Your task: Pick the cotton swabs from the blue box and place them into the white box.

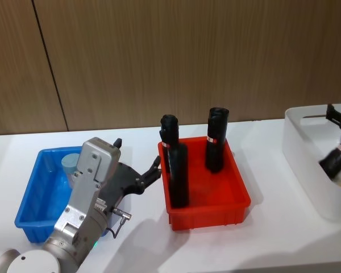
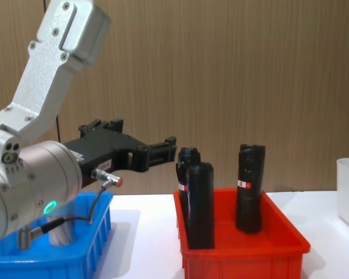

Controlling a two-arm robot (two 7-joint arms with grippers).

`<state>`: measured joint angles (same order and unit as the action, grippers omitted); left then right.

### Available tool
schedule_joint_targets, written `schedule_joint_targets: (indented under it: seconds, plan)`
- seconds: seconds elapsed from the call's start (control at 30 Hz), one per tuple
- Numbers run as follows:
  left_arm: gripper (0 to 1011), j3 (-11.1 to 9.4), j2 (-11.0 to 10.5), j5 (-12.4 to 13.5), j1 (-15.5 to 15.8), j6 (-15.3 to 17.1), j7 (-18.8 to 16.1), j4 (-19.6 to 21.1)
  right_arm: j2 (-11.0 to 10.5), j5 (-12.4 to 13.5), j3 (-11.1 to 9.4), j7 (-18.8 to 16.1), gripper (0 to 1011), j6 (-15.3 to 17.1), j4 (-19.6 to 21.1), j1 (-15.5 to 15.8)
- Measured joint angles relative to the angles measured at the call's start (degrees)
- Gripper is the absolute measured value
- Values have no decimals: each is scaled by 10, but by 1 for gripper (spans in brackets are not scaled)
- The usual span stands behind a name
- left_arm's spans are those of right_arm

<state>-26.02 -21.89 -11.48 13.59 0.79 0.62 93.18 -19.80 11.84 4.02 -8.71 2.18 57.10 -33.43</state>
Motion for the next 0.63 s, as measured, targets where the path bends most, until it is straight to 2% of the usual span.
schedule_joint_targets:
  seconds: [0.63]
  plan:
    - [1000, 0, 0, 0, 0, 0, 0, 0, 1, 1, -1, 0, 1002, -10, -18, -5]
